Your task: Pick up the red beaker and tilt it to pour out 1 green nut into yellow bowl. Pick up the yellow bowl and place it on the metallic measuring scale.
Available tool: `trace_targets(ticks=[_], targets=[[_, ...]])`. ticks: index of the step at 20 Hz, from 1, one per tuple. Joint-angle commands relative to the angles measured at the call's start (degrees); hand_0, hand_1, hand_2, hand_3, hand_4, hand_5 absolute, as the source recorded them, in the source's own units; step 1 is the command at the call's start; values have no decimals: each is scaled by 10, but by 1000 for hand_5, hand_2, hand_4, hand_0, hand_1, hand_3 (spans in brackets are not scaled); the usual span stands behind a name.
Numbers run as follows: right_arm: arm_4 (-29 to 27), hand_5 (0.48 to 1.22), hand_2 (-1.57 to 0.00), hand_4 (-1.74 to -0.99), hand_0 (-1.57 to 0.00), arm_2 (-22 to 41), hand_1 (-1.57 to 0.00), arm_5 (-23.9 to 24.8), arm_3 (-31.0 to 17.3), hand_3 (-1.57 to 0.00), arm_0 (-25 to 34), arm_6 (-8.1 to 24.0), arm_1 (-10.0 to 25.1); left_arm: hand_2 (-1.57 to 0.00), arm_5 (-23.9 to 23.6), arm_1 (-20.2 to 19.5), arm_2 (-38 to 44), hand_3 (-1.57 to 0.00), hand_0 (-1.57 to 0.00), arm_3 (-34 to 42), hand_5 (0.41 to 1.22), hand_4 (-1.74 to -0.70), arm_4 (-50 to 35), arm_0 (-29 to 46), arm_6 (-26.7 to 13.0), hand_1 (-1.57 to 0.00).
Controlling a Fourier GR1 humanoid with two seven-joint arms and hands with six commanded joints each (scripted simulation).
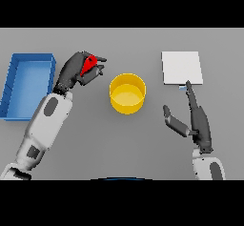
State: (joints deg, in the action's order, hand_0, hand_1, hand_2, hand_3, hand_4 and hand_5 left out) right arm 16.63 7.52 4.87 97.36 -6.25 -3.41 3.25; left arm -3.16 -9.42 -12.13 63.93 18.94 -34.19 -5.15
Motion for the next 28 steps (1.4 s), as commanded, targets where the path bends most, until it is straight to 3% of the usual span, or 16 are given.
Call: trace_targets(ticks=[1, 4, 7, 10, 12, 14, 15, 19, 23, 25, 28], targets=[[-2, 680, 1, -1254, 1, -1, 1, 0, -1, 1, 5, -2, 0, -1566, 1, -8, -9, -1564, -1566, 2, 1114, -1734, 10, -4, -9, -1566], [-2, 685, 1, -1252, 1, 4, 1, -1, 6, 1, -4, -6, -6, -1568, 0, -34, -61, -1567, -1568, -16, 1131, -1738, 79, -39, -46, -1568], [-5, 690, 1, -1256, 1, 5, 1, -6, 14, 1, -10, 0, -5, -1570, 12, -55, -126, -1569, -1570, -28, 1127, -1739, 151, -69, -66, -1570], [0, 700, 1, -1270, 1, 10, 1, -6, 14, 1, -6, 3, -6, -1570, 34, -73, -178, -1570, -1570, -36, 1173, -1740, 205, -102, -79, -1570], [-3, 704, 1, -1274, 1, 9, 1, -8, 24, 1, -14, 3, -5, -1571, 48, -81, -204, -1570, -1571, -48, 1190, -1740, 231, -122, -75, -1571], [1, 705, 1, -1284, 1, 13, 1, -5, 23, 1, -11, 7, -10, -1571, 67, -87, -230, -1571, -1571, -59, 1201, -1649, 255, -146, -69, -1571], [-6, 702, 1, -1283, 1, 8, 1, -6, 14, 1, -12, 3, -11, -1571, 71, -90, -240, -1571, -1571, -68, 1205, -1666, 264, -156, -62, -1571], [-21, 678, 1, -1292, 1, -2, 1, -3, 9, 1, -10, -12, -15, -1571, 128, -96, -305, -1277, -1571, -81, 1215, -1701, 308, -202, -39, -1571], [-36, 653, 1, -1294, 1, -3, 1, -3, 6, 1, -10, -13, -30, -1571, 158, -93, -369, -1451, -1571, -104, 1218, -1723, 349, -241, 1, -1571], [-30, 644, 1, -1290, 1, 1, 1, -1, 10, 1, -16, -20, -31, -1571, 177, -90, -398, -1494, -1571, -112, 1219, -1729, 369, -258, 2, -1571], [-33, 631, 1, -1293, 1, -4, 1, 1, 2, 1, -8, -7, -31, -1571, 197, -89, -441, -1532, -1571, -122, 1220, -1735, 398, -280, 13, -1571]])
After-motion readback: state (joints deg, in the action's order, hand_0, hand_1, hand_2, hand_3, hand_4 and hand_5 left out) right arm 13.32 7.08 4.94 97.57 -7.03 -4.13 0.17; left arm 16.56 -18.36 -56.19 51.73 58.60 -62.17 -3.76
